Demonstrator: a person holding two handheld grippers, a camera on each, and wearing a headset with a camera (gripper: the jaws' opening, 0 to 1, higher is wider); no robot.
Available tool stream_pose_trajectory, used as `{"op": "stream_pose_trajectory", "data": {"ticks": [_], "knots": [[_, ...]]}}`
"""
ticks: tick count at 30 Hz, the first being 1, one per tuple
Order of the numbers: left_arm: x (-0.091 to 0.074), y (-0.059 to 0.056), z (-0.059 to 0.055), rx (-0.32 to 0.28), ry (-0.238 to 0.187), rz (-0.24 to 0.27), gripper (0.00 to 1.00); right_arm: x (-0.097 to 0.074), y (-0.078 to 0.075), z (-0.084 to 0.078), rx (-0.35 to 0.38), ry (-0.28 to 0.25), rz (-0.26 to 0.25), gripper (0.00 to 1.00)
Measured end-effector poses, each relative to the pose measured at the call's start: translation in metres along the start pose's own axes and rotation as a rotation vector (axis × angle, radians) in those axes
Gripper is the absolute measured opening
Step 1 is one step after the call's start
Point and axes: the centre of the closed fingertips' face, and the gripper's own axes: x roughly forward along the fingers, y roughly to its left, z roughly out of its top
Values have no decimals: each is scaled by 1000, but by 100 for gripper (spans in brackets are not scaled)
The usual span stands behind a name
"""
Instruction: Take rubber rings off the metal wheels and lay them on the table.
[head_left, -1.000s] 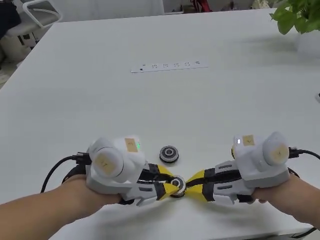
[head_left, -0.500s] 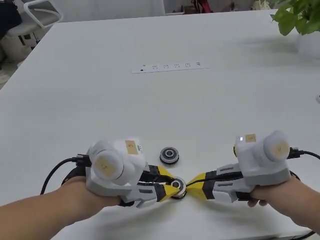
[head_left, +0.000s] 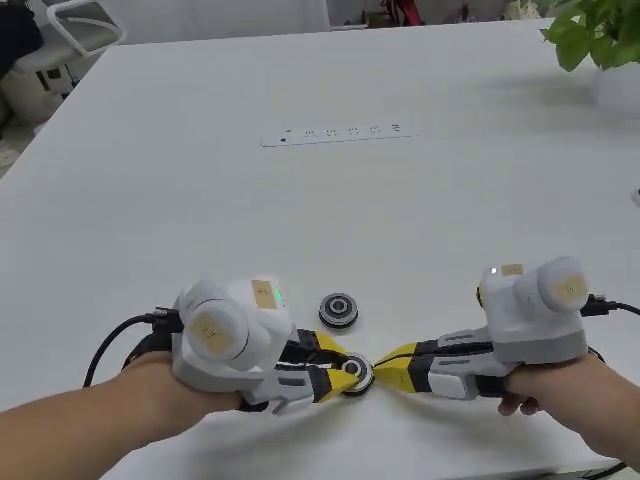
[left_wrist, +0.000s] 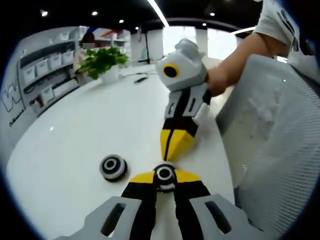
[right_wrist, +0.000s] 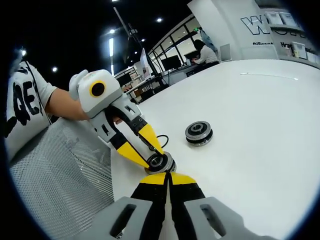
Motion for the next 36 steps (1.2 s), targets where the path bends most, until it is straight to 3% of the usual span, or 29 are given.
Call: {"op": "stream_pose_trajectory", "data": {"ticks": [15, 36], "knots": [[0, 0, 0, 4, 2, 4, 13, -1, -3, 7, 85, -38, 1, 0], [1, -1, 0, 25, 19, 14, 12, -2, 3, 9, 105, -44, 16, 0]]}}
